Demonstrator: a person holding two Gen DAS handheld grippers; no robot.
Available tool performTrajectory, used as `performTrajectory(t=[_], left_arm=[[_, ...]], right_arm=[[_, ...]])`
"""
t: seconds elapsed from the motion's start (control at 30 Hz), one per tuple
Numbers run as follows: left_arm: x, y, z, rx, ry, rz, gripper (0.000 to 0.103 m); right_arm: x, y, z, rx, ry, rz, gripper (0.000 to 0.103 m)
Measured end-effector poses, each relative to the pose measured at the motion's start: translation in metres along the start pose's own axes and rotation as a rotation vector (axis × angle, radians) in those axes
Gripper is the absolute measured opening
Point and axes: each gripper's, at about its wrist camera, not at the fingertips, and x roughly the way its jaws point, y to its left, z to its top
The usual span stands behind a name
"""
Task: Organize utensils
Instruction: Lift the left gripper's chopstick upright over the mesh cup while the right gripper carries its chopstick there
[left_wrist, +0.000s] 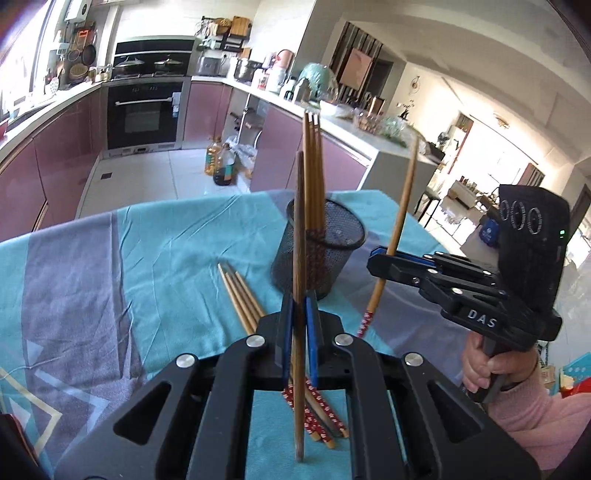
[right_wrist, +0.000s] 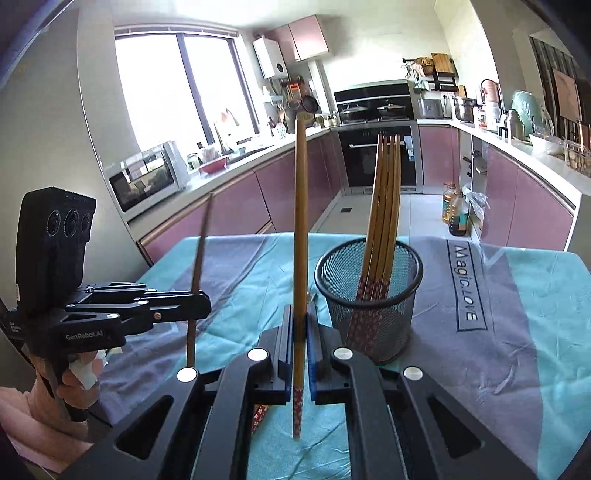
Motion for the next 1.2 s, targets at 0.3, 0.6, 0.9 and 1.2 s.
performTrajectory(t=[0.3, 0.6, 0.9, 1.2], left_arm=[[-0.026, -0.006, 0.017, 0.004, -0.086, -0.058, 0.007], [-0.026, -0.008, 0.046, -0.018, -0.146, -0.077, 0.007], [-0.022, -0.017, 0.076, 0.003, -0.200, -0.072, 0.007], [-0.028, -0.028, 0.096, 0.030, -0.247, -0.067, 0.007]], right_arm=[[-0.016, -0.007, 0.019, -0.010, -0.061, -0.004, 0.006], [-0.025, -0.009, 0.040, -0.023, -0.101, -0.032, 0.006], [-0.035, -0.006, 0.059, -0.062, -0.143, -0.059, 0.006], [-0.039, -0.007, 0.075, -0.079, -0.179, -0.073, 0.006]])
